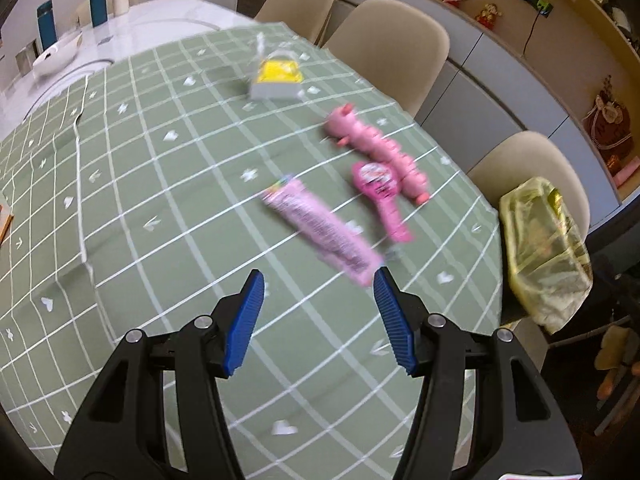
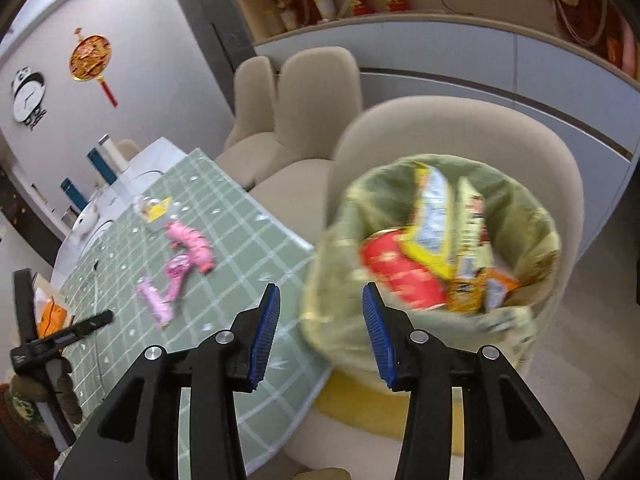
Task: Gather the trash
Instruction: 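Return both tools to the table toward the pink wrappers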
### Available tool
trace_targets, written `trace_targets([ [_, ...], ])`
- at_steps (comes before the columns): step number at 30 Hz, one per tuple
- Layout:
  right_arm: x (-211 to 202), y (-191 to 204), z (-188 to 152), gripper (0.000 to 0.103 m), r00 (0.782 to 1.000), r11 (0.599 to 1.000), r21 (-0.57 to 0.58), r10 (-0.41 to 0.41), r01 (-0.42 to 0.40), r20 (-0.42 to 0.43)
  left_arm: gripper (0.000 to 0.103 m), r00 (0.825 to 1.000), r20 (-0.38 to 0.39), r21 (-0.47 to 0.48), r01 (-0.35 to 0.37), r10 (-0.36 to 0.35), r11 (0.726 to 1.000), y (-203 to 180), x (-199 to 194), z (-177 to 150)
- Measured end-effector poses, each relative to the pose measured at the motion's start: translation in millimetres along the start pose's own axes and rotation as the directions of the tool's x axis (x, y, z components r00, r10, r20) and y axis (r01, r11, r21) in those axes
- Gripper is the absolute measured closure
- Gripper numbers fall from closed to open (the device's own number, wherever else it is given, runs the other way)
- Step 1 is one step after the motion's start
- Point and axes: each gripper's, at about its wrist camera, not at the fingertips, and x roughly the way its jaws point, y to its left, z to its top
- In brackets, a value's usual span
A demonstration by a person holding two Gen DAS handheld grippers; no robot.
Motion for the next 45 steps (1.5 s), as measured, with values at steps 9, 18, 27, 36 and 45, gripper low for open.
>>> trace_targets([
  [9, 21.5, 91.1, -29.7, 0.062, 0.999, 0.994, -0.109, 0.024, -0.028, -0.036, 0.049, 1.000, 0.003, -0.050, 0.002, -0.002, 0.999, 58.2, -1.4, -4.1],
  [18, 64.8, 136.2, -57.1, 0.062, 0.992, 0.965, -0.263, -0.013, -0.020, -0.124, 0.048, 1.000, 0.009, -0.059, 0.017, -0.017, 0.998, 75.7, 18.5, 3.6],
  [27, 89.1, 127.1, -74.9, 0.062, 0.983, 0.978, -0.203, 0.003, -0.041, -0.183, 0.048, 0.997, 0.032, -0.044, 0.067, -0.066, 0.997, 45.3, 48.1, 32.3],
  [36, 85.2, 118.3, -73.8, 0.062, 0.988, 0.981, -0.192, 0.003, -0.034, -0.157, 0.048, 0.994, 0.027, 0.004, 0.102, -0.102, 0.995, 22.5, 55.0, 47.7],
  [45, 96.9, 106.6, -67.9, 0.062, 0.985, 0.986, -0.165, 0.010, -0.039, -0.171, 0.049, 0.999, -0.042, 0.088, 0.035, -0.032, 0.995, -2.0, 84.9, 47.3],
])
